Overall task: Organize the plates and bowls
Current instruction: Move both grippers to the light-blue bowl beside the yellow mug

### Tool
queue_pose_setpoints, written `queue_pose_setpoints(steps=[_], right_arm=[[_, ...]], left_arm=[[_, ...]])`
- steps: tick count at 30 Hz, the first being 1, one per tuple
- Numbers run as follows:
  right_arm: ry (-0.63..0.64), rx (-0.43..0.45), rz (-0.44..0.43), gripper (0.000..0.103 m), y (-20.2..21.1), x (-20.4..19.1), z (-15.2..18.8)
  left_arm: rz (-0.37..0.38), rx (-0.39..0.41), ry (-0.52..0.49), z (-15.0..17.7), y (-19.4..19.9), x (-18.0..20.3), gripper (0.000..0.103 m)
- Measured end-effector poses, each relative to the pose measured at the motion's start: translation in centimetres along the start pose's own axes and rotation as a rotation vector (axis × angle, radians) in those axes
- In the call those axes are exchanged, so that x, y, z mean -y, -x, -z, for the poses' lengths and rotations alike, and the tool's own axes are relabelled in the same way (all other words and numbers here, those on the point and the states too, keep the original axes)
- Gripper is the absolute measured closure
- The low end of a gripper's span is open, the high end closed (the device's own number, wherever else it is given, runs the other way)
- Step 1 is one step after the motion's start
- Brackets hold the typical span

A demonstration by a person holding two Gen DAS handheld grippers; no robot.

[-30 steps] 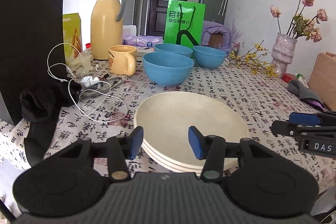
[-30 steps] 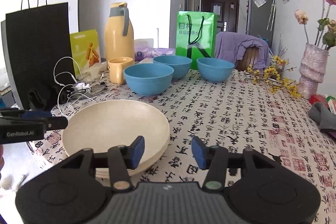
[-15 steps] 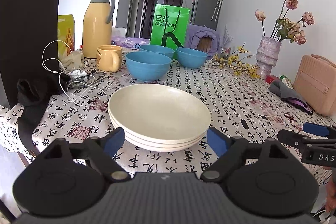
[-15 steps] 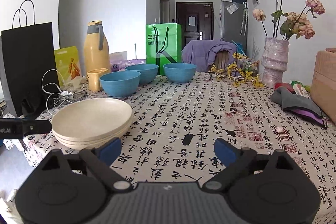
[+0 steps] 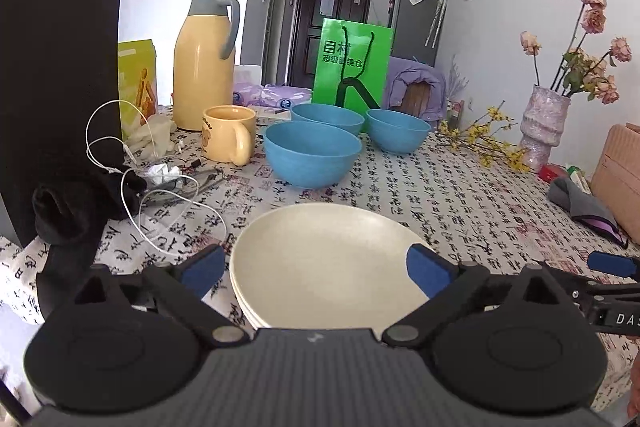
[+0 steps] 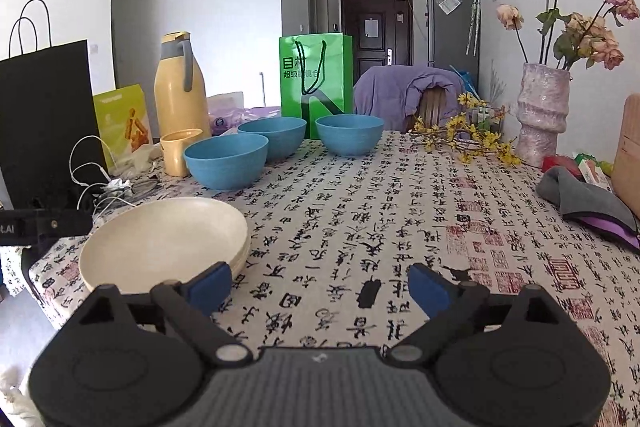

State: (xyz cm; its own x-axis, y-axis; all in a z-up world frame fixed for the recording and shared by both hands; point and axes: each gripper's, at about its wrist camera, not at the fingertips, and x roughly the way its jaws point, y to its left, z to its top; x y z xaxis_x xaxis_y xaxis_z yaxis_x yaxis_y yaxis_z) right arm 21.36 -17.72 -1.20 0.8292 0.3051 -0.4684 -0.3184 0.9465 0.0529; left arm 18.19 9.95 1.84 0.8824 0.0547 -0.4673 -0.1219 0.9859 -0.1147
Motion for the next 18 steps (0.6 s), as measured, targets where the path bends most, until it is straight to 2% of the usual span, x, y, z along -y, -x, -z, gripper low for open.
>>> queue_pose_setpoints(steps=[5,9,13,15,18], right_arm=[[-0.009,-0.011,-0.046,0.008,-5.0,-0.1,-3.5],[-0.049,0.007,-0.107,0.009,-9.8,0.1,-6.7],[-0.079,-0.065,-0.182,0.01,-15.5,-0.1,-10.3],[-0.07,-0.121,-0.25,0.011,-18.9,-0.7,-12.1],[-0.082,-0.186,-0.324,0.015,-23.7,-1.4,-14.2]], left_arm=[[0.042,-0.013,0.0,-4.1,-4.5,-2.2,0.002],[0.052,-0.049,0.074,-7.4,-9.1,-4.4,0.002],[0.069,-0.08,0.107,-10.1,-13.9,-5.5,0.004],[0.078,-0.115,0.14,-10.8,-16.5,-6.1,0.007],[0.036,-0.177,0.199,-11.4,-20.1,-6.9,0.014]])
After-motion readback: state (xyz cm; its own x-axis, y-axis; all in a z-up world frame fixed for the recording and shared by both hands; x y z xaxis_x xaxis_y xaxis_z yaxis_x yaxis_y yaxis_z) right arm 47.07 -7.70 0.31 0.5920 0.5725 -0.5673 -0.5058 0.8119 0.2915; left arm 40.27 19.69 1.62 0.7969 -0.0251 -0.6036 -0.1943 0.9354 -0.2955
